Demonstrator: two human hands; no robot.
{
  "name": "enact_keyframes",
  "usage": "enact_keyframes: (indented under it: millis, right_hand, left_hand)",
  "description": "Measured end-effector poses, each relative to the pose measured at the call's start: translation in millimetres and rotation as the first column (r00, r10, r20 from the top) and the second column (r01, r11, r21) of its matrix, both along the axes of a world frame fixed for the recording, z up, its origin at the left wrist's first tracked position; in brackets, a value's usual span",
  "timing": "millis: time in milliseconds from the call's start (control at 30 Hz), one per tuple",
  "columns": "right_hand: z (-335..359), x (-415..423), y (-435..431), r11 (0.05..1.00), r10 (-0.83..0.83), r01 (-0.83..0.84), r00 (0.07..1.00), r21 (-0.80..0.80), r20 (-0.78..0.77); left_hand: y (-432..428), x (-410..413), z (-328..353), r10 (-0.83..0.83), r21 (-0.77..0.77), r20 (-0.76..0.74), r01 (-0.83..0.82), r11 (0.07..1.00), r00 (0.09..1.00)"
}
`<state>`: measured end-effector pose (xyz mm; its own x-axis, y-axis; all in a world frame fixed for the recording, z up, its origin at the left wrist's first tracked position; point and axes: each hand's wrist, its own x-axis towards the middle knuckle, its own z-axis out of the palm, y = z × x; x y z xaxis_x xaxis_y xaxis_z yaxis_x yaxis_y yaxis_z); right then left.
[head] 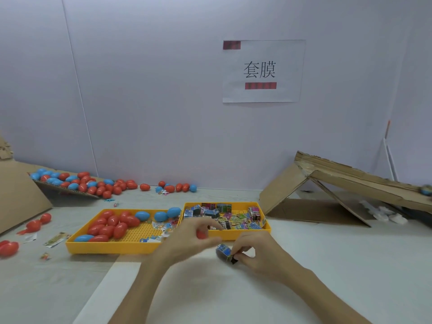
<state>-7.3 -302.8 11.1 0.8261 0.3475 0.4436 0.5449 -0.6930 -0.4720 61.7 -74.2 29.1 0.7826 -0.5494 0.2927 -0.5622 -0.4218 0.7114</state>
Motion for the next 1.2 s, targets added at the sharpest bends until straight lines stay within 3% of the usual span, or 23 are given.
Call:
enact_keyframes:
  millis: [167,300,500,633,733,900,1067,1200]
  right_hand:
    - [1,0,-3,1.0,-0.003,0.003,1.0,0.027,0.009]
    - [1,-1,-2,1.0,0.001,0.0,0.999,0.029,-0.043]
    - [1,-2,-5,0.998,-0.052,0.059,0.986,0.035,-0.16]
    - [-2,3,-8,0.989,-0.149,0.151,0.962,-0.012,-0.229]
    - [-4,8,-8,0.966,-0.254,0.256,0.93,-0.028,-0.265]
    - [-2,7,-4,0.923,-0.329,0.374,0.891,0.095,-0.314]
    - [1,4,-8,0.87,-0.258,0.385,0.887,0.308,-0.382]
    - [0,6,-7,0.847,-0.256,0.402,0.882,0.347,-0.396]
  left_hand:
    - [-8,6,-16,-0.033,0.298,-0.057,0.048,0.953,0.998]
    - [-6,6,-16,-0.067,0.278,-0.108,0.095,0.956,0.992]
    - [-7,2,-14,-0.008,0.302,-0.02,0.013,0.953,1.0]
    - [-10,-2,-13,-0.03,0.286,-0.167,0.077,0.955,0.986]
    - [-21,-6,-17,0.026,0.414,-0.025,-0.013,0.91,0.999]
    - [-35,-16,-22,0.056,0.312,0.193,-0.115,0.943,0.98]
    - [-38,-20,-27,0.1,0.211,0.289,-0.165,0.963,0.952]
    - [-40,-18,-28,0.165,0.16,0.331,-0.227,0.961,0.929]
